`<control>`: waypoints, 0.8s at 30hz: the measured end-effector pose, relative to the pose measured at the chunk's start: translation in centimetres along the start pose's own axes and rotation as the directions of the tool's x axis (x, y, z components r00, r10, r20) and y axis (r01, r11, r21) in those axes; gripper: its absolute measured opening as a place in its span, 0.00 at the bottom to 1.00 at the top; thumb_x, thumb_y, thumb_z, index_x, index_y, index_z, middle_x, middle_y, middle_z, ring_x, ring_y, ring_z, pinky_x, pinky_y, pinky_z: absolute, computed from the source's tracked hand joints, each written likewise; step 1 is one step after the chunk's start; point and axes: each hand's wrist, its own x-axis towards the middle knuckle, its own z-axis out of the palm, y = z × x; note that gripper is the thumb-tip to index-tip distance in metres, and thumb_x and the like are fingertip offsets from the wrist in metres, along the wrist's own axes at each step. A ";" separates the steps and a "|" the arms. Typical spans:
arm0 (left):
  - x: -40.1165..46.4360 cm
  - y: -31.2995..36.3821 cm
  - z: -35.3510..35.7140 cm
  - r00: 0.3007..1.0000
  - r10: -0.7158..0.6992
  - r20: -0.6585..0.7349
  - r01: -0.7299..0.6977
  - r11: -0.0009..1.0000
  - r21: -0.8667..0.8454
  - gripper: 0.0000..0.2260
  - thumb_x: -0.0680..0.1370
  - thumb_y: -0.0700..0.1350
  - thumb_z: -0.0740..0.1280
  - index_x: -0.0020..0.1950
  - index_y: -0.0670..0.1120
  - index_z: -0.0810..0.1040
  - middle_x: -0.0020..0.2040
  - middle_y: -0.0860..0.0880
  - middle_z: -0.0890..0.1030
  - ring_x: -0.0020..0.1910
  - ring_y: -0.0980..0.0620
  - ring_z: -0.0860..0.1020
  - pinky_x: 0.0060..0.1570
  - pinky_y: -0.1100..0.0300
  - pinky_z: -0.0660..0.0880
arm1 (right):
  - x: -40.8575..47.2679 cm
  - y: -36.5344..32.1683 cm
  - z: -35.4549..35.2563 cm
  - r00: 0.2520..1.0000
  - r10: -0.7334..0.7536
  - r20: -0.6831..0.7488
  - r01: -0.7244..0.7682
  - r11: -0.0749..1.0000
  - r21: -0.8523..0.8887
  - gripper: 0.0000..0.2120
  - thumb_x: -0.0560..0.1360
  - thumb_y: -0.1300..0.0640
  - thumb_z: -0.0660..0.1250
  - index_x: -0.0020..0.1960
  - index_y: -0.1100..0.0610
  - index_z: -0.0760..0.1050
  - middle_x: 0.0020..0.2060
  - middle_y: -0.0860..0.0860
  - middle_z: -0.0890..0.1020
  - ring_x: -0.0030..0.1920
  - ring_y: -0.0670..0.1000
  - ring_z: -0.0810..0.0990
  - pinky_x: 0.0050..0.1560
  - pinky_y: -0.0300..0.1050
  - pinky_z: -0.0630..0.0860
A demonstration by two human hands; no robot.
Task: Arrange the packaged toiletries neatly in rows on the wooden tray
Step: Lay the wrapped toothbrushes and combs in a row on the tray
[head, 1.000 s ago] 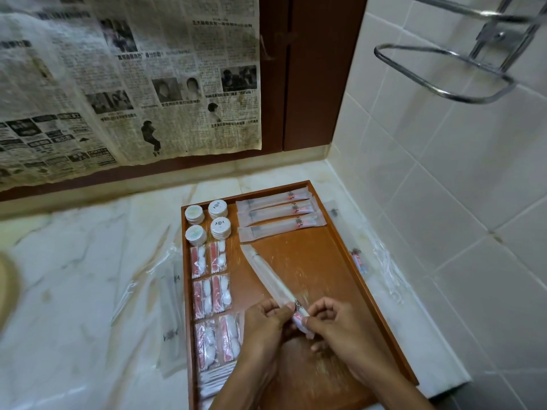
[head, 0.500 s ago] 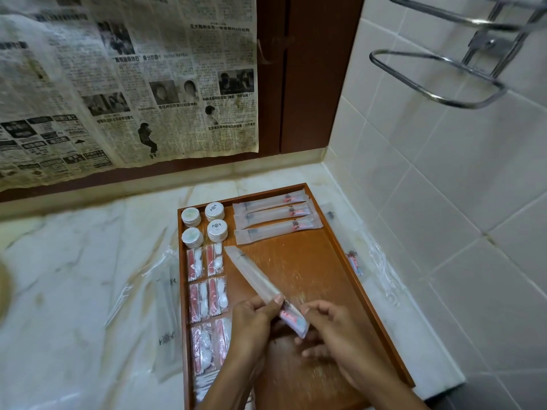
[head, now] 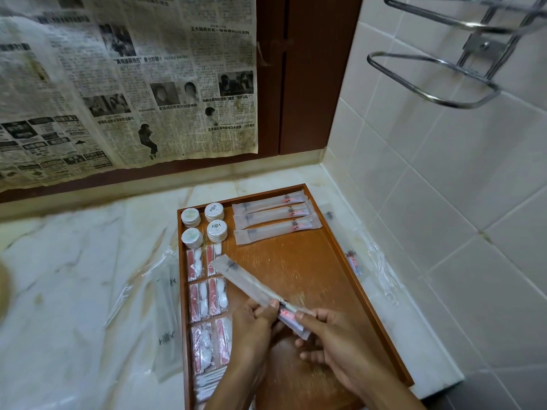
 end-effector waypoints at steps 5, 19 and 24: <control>-0.5 0.2 0.1 0.998 -0.022 0.065 0.023 1.000 -0.021 0.04 0.75 0.38 0.70 0.46 0.38 0.77 0.41 0.36 0.83 0.44 0.38 0.84 0.51 0.44 0.80 | 0.1 0.3 -0.1 1.000 0.013 -0.015 -0.013 0.999 0.030 0.06 0.75 0.59 0.70 0.47 0.63 0.80 0.33 0.57 0.81 0.30 0.51 0.78 0.26 0.43 0.74; 1.8 5.0 -3.4 0.988 0.105 -0.109 -0.112 0.992 -0.063 0.10 0.74 0.45 0.71 0.45 0.37 0.81 0.40 0.45 0.85 0.40 0.48 0.84 0.36 0.58 0.81 | -0.3 0.4 -1.7 0.996 -0.084 -0.002 0.082 0.978 -0.193 0.05 0.76 0.59 0.70 0.45 0.59 0.83 0.37 0.61 0.83 0.34 0.54 0.81 0.31 0.47 0.77; 2.0 5.1 -3.9 0.979 0.134 -0.151 -0.140 0.990 -0.032 0.10 0.77 0.42 0.69 0.45 0.35 0.81 0.39 0.41 0.84 0.39 0.48 0.84 0.34 0.60 0.80 | 0.0 0.4 -2.0 0.996 -0.093 0.017 0.094 0.986 -0.139 0.06 0.76 0.57 0.70 0.49 0.59 0.83 0.38 0.63 0.84 0.35 0.57 0.80 0.32 0.46 0.78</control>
